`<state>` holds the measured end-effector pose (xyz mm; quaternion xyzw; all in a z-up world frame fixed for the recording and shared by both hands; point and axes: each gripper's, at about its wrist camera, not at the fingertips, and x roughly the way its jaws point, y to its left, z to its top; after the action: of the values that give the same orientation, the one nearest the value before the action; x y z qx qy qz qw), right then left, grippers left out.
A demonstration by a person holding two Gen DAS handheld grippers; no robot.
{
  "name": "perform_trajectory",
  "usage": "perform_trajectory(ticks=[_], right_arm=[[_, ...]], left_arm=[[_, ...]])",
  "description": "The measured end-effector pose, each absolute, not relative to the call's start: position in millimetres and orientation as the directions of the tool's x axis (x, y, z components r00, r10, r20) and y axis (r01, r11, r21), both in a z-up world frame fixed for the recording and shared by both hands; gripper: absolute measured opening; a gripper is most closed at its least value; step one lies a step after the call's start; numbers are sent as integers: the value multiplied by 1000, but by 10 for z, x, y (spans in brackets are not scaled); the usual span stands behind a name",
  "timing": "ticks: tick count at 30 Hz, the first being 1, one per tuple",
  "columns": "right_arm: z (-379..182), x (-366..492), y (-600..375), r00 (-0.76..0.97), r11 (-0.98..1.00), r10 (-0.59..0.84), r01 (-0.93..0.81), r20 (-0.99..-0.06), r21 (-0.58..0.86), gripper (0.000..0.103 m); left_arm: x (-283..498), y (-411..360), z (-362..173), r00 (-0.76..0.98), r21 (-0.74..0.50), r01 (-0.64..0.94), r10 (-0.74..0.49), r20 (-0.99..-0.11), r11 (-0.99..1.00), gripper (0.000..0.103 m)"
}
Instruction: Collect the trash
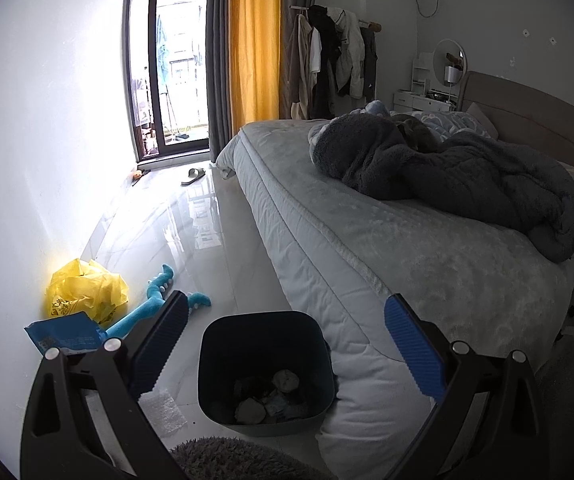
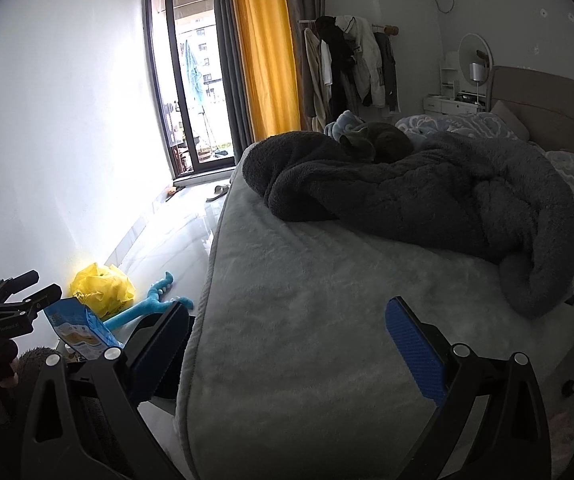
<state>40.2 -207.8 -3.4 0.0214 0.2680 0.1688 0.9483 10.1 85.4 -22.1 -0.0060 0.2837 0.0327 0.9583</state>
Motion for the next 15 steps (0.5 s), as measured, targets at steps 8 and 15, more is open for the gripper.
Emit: perform_trajectory(ticks=[8,15], right_arm=[[-28,387,-2089,798,939,340,-315,-497,137,100],[-23,387,-2092,799,939,340,-313,-497,141,100]], left_arm=[[99,908,-228,837,-24,-75,50,-545,997,100],[97,906,-231,838,-14,-74,54,-543,997,100]])
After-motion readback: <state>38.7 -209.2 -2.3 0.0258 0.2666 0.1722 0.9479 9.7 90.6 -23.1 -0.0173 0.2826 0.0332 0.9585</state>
